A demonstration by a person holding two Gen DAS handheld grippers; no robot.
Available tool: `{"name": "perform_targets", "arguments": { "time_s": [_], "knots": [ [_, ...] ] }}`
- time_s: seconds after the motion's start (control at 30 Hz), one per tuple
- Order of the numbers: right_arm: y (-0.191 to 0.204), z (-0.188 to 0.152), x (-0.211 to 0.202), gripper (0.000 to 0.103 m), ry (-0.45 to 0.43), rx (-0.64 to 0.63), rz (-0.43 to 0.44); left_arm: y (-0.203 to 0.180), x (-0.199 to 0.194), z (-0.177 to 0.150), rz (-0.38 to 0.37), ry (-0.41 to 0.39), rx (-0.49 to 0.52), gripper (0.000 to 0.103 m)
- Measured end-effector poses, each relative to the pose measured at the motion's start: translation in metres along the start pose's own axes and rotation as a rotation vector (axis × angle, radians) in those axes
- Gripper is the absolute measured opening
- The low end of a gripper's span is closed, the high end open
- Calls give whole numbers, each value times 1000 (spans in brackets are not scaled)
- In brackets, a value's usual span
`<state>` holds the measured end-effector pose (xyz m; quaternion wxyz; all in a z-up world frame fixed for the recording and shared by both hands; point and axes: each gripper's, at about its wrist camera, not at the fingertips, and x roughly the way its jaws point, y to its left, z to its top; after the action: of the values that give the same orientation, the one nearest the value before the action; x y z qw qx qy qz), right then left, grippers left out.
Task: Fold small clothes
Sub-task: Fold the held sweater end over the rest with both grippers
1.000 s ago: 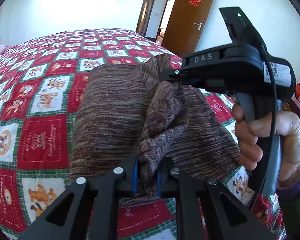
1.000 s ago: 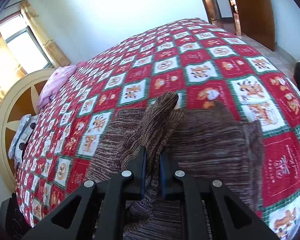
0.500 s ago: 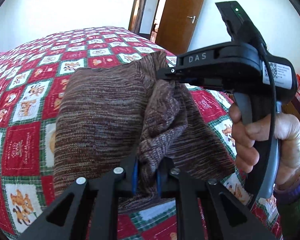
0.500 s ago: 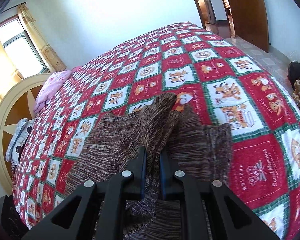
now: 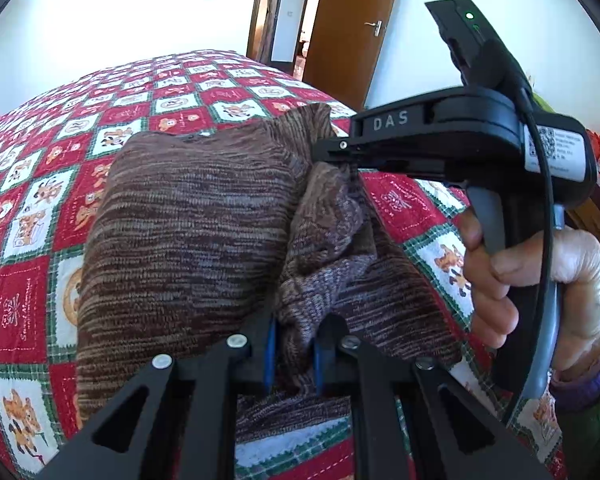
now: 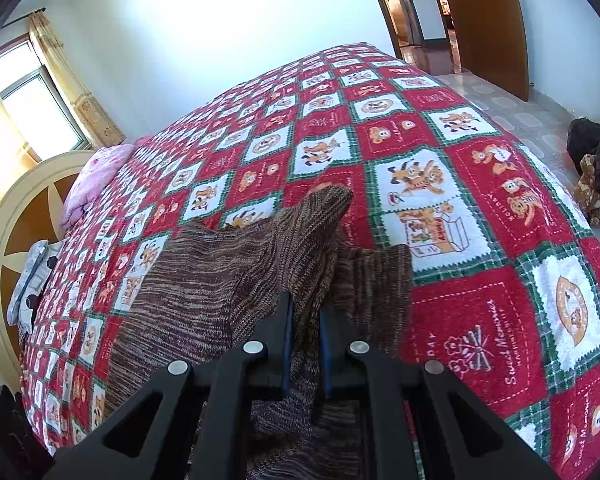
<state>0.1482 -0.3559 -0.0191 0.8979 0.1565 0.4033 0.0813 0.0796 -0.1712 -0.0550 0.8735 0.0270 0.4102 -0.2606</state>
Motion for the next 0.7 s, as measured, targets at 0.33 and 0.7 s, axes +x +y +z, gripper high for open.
{"name": "perform_targets", "arguments": {
  "time_s": [0.33, 0.7],
  "knots": [
    [-12, -5, 3, 11, 1, 20, 5, -4, 7, 3, 15, 8, -16, 15],
    [-12, 3, 5, 11, -13, 4, -3, -18, 7, 2, -3, -1, 0, 15]
  ]
}}
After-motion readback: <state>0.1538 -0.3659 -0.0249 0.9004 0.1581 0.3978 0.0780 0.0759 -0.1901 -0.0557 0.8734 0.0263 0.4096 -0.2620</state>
